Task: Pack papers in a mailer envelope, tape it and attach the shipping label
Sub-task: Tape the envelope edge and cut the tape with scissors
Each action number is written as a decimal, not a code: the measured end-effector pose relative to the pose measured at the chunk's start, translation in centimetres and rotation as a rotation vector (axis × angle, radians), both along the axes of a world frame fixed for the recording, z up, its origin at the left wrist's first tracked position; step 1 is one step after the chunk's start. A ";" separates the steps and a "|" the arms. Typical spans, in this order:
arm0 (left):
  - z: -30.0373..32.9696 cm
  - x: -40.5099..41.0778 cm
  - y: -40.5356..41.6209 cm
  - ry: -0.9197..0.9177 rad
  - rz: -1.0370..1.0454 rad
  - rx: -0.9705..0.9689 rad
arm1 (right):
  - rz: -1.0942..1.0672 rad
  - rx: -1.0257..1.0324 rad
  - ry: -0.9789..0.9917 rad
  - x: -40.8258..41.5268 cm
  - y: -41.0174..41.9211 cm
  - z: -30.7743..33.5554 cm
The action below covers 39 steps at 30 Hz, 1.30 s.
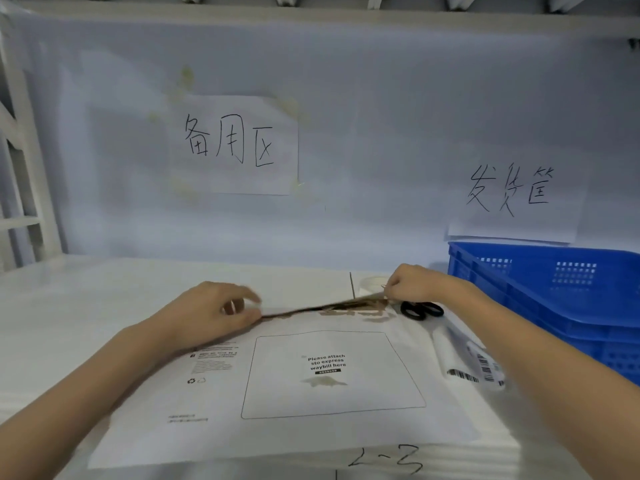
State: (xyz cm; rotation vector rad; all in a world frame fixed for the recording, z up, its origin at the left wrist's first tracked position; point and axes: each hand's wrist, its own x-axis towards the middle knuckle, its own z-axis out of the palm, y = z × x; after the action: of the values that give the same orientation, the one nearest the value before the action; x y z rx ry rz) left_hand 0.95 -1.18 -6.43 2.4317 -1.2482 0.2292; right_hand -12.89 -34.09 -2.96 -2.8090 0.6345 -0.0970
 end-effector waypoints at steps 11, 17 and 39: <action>-1.4 0.1 0.4 0.025 -0.048 -0.034 | 0.000 -0.166 -0.276 0.5 1.0 0.9; -1.2 -0.6 0.5 0.081 -0.102 -0.071 | 0.311 0.128 -0.501 2.5 7.8 2.5; -0.8 2.4 -0.5 0.263 0.084 -0.446 | 0.531 0.024 -0.468 5.8 13.3 -5.3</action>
State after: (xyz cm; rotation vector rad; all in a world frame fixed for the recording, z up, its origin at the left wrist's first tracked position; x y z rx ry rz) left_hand 3.37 -1.64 -7.26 2.0511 -0.8729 0.1812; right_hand -7.05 -20.84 -8.25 -2.6791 -0.2131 -0.6083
